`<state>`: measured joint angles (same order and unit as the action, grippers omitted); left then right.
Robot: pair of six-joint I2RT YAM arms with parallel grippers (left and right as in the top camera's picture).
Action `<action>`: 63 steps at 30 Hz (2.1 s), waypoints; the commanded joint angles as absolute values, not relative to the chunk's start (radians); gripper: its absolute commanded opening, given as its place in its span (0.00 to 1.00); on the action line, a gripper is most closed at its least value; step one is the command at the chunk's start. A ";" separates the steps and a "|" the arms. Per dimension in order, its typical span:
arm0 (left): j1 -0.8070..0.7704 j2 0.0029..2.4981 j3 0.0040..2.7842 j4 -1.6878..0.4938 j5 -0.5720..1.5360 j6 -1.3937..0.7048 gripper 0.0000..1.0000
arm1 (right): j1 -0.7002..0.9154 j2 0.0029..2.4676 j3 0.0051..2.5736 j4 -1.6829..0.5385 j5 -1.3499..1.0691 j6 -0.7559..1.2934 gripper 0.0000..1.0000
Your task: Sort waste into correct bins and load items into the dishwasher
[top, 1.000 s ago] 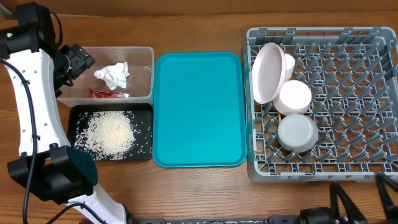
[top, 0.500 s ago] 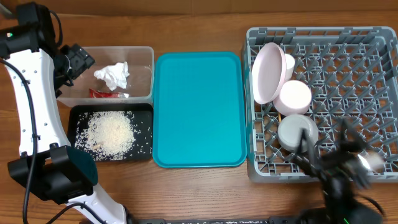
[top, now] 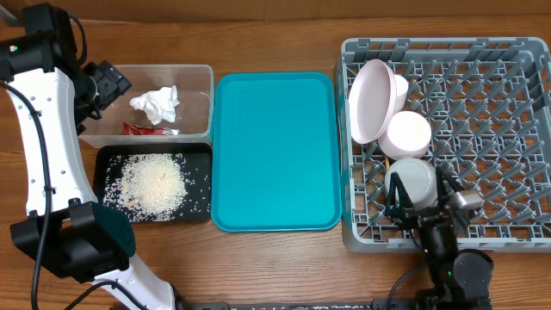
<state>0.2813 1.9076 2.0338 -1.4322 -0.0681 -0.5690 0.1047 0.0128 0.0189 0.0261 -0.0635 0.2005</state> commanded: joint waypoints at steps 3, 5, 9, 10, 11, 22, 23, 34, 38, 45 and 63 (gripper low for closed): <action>0.274 1.904 2.039 -1.432 -0.078 -0.557 1.00 | 0.100 0.003 0.008 -0.085 -0.042 0.130 1.00; 0.274 1.904 2.039 -1.431 -0.078 -0.557 1.00 | 0.100 0.003 0.008 -0.082 -0.043 0.101 1.00; 0.274 1.904 2.039 -1.432 -0.078 -0.557 1.00 | 0.100 0.003 0.008 -0.082 -0.046 0.013 1.00; 0.274 1.904 2.039 -1.431 -0.078 -0.557 1.00 | 0.100 0.003 0.008 -0.082 -0.046 -0.012 1.00; 0.274 1.904 2.039 -1.431 -0.078 -0.557 1.00 | 0.100 0.003 0.008 -0.082 -0.045 -0.042 1.00; 0.274 1.904 2.039 -1.431 -0.078 -0.557 1.00 | 0.101 0.003 0.008 -0.082 -0.046 -0.078 1.00; 0.274 1.904 2.039 -1.432 -0.078 -0.557 1.00 | 0.101 0.003 0.008 -0.081 -0.046 -0.078 1.00; 0.274 1.904 2.039 -1.431 -0.078 -0.557 1.00 | 0.101 0.003 0.008 -0.081 -0.045 -0.079 1.00; 0.274 1.904 2.039 -1.431 -0.078 -0.557 1.00 | 0.101 0.003 0.008 -0.081 -0.045 -0.079 1.00; 0.274 1.904 2.039 -1.432 -0.078 -0.557 1.00 | 0.101 0.003 0.008 -0.081 -0.045 -0.079 1.00; 0.260 1.904 2.038 -1.431 -0.078 -0.557 1.00 | 0.101 0.003 0.008 -0.081 -0.045 -0.078 1.00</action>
<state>0.2794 1.9076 2.0338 -1.4322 -0.0685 -0.5690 0.1047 0.0128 0.0185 -0.0879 -0.0479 -0.0753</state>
